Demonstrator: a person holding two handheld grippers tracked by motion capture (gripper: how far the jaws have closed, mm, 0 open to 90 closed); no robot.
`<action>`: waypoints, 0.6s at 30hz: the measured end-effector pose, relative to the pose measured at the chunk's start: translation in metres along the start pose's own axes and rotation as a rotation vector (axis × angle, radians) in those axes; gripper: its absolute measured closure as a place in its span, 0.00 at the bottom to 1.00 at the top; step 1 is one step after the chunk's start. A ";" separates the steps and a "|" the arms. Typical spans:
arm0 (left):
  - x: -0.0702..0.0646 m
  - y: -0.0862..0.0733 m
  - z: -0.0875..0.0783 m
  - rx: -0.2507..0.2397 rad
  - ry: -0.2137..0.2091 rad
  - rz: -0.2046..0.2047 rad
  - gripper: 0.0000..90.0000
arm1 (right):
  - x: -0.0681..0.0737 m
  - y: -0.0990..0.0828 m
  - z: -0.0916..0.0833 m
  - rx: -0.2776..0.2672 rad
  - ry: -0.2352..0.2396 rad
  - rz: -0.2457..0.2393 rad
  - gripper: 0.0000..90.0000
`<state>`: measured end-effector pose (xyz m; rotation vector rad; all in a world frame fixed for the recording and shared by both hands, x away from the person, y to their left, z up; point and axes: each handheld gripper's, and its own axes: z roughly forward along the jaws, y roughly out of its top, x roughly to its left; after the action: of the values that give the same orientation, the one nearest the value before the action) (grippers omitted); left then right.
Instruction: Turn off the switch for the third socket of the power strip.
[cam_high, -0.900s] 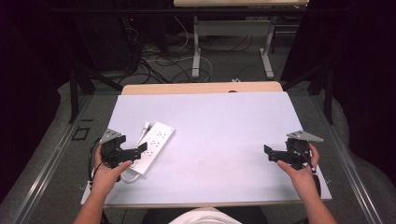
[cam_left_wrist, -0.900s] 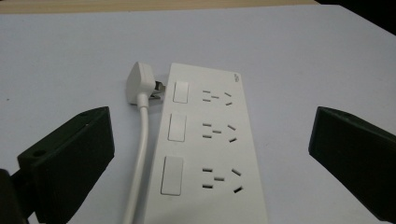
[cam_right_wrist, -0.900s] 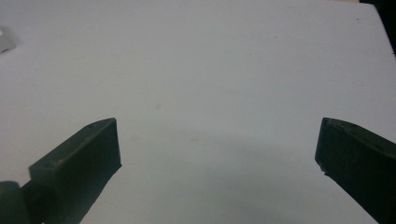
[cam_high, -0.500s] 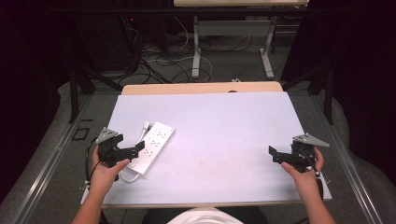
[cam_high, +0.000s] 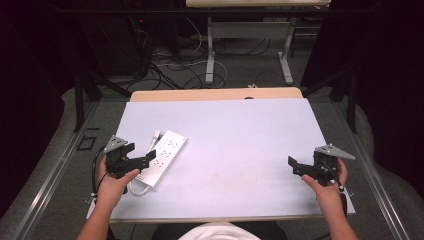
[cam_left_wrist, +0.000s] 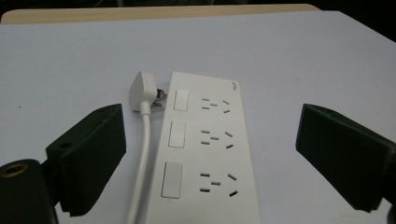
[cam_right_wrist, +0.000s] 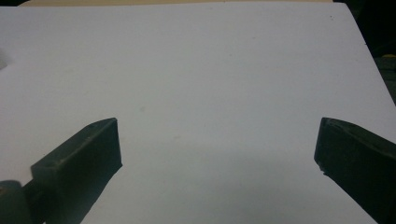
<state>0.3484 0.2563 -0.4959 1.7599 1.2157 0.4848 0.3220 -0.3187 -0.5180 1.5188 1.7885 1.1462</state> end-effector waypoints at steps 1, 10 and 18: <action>0.000 0.000 0.000 0.000 0.001 -0.003 0.11 | 0.001 0.000 0.002 -0.007 0.002 0.016 0.00; 0.000 0.006 0.000 -0.014 0.013 -0.009 0.18 | 0.004 -0.003 0.006 0.004 0.005 0.017 0.00; 0.004 0.012 0.000 -0.033 0.032 -0.028 0.24 | 0.006 -0.003 0.006 0.003 0.015 0.001 0.00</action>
<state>0.3560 0.2588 -0.4865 1.7107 1.2468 0.5158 0.3244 -0.3112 -0.5230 1.5167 1.7998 1.1584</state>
